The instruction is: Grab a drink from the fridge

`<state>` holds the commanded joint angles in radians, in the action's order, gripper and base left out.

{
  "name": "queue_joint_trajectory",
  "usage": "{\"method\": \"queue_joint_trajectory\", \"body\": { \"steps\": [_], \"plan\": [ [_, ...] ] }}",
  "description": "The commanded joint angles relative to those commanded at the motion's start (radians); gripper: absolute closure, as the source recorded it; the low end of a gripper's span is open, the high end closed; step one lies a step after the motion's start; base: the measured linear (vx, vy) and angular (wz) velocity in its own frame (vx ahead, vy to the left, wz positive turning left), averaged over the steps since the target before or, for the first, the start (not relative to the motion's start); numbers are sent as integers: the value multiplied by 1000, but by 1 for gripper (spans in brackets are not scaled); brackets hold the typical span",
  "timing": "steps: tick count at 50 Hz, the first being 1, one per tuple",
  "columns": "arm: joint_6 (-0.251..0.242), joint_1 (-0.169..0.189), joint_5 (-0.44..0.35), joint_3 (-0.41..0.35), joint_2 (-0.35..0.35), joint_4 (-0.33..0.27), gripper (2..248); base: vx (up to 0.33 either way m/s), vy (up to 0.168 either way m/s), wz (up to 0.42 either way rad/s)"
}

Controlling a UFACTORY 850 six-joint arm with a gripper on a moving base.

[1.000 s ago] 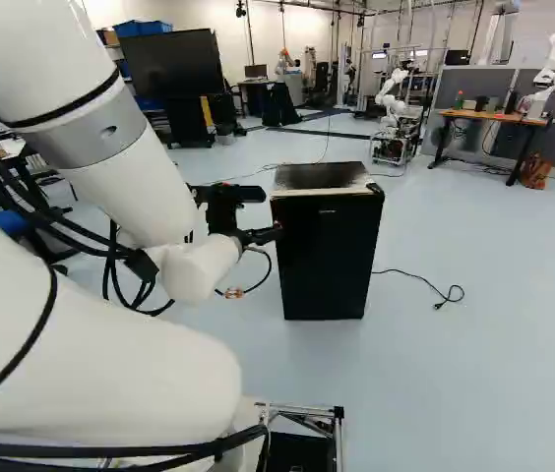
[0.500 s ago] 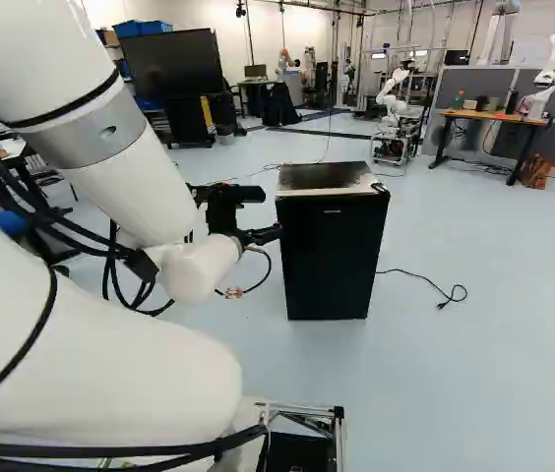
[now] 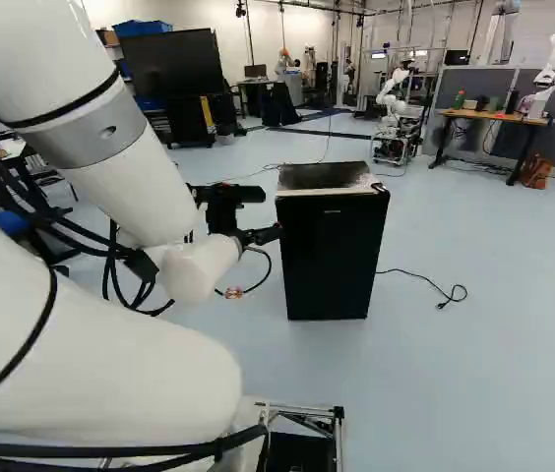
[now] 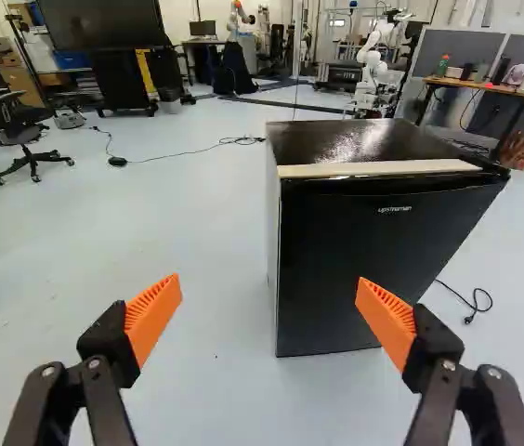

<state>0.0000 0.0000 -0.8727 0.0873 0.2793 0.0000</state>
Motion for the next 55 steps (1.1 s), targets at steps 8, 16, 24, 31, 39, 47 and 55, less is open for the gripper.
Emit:
{"method": "queue_joint_trajectory", "body": {
  "steps": [8,16,24,31,39,47,55],
  "plan": [
    [0,0,0,0,0,0,3,0,0,0],
    [0,0,0,0,0,0,3,0,0,0],
    [0,0,0,0,0,0,3,0,0,0],
    [0,0,0,2,-3,0,3,0,0,0],
    [0,-1,0,13,-15,0,3,0,0,0],
    [0,-8,0,37,-43,0,3,0,0,0],
    [0,-18,0,69,-79,1,3,0,0,0]
  ]
}}
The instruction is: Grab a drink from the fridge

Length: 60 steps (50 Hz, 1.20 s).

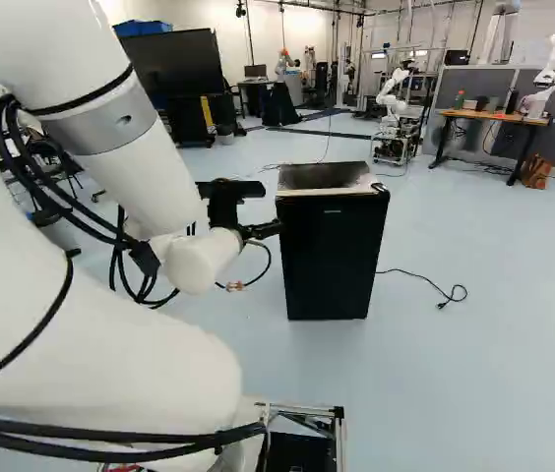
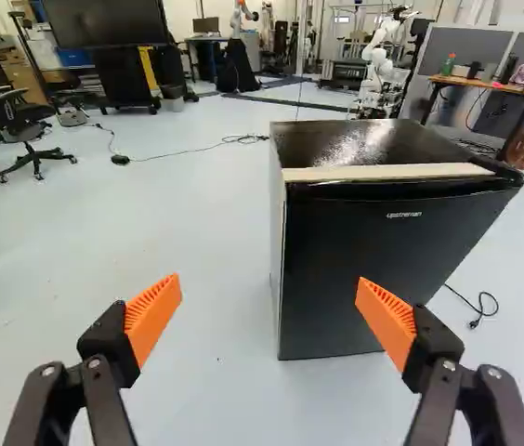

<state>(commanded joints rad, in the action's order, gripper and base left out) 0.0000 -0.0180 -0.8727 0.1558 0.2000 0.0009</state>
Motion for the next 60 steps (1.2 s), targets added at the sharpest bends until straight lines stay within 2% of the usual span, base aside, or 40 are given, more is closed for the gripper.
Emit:
{"method": "queue_joint_trajectory", "body": {
  "steps": [29,60],
  "plan": [
    [0,-76,0,117,-126,61,3,0,0,0],
    [0,-171,-3,222,-230,204,3,0,0,0]
  ]
}}
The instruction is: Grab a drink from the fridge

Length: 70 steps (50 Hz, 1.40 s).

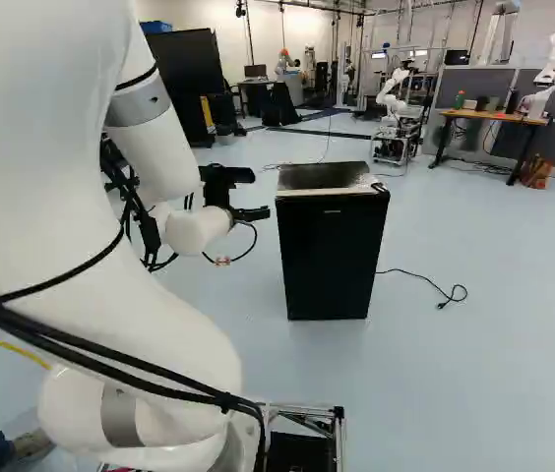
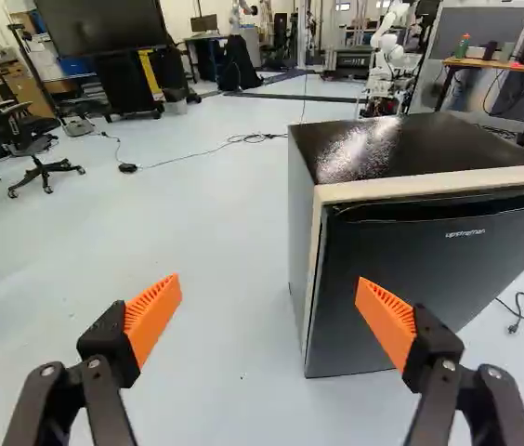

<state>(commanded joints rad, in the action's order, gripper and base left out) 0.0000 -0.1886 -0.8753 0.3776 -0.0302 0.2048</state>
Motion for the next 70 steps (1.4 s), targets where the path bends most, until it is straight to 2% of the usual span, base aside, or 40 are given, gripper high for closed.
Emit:
{"method": "queue_joint_trajectory", "body": {
  "steps": [13,52,70],
  "plan": [
    [0,-40,-20,34,-40,72,3,0,0,0],
    [0,-158,-135,141,-230,315,3,0,0,0],
    [0,-191,-207,210,-330,442,3,0,0,0]
  ]
}}
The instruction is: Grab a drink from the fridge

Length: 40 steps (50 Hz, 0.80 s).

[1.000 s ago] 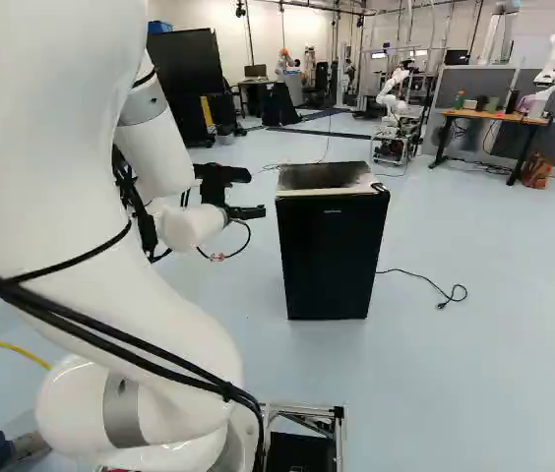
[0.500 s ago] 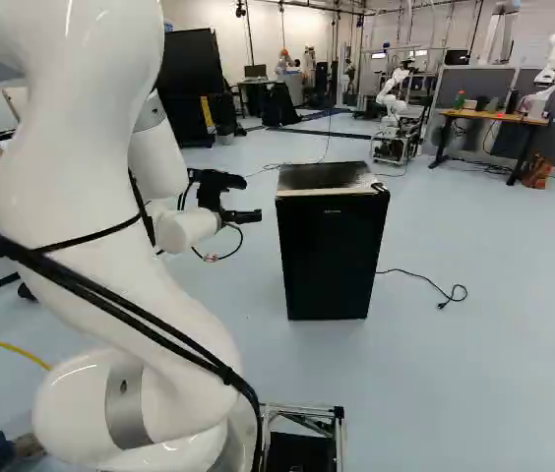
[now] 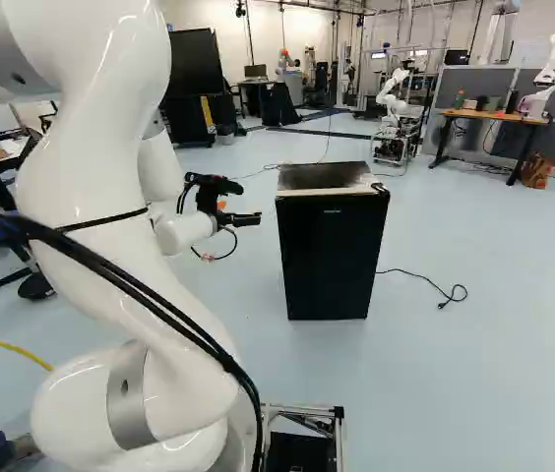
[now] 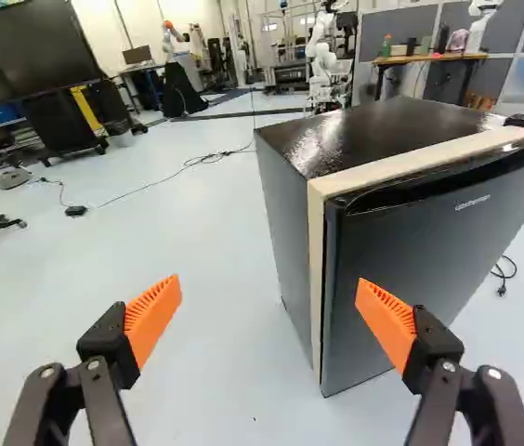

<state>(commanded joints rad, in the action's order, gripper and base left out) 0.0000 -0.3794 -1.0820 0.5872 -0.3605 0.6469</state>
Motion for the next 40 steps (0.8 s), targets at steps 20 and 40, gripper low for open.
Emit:
{"method": "queue_joint_trajectory", "body": {
  "steps": [20,40],
  "plan": [
    [0,-11,-84,71,-102,147,3,0,0,0],
    [0,-18,-170,141,-201,295,3,0,0,0]
  ]
}}
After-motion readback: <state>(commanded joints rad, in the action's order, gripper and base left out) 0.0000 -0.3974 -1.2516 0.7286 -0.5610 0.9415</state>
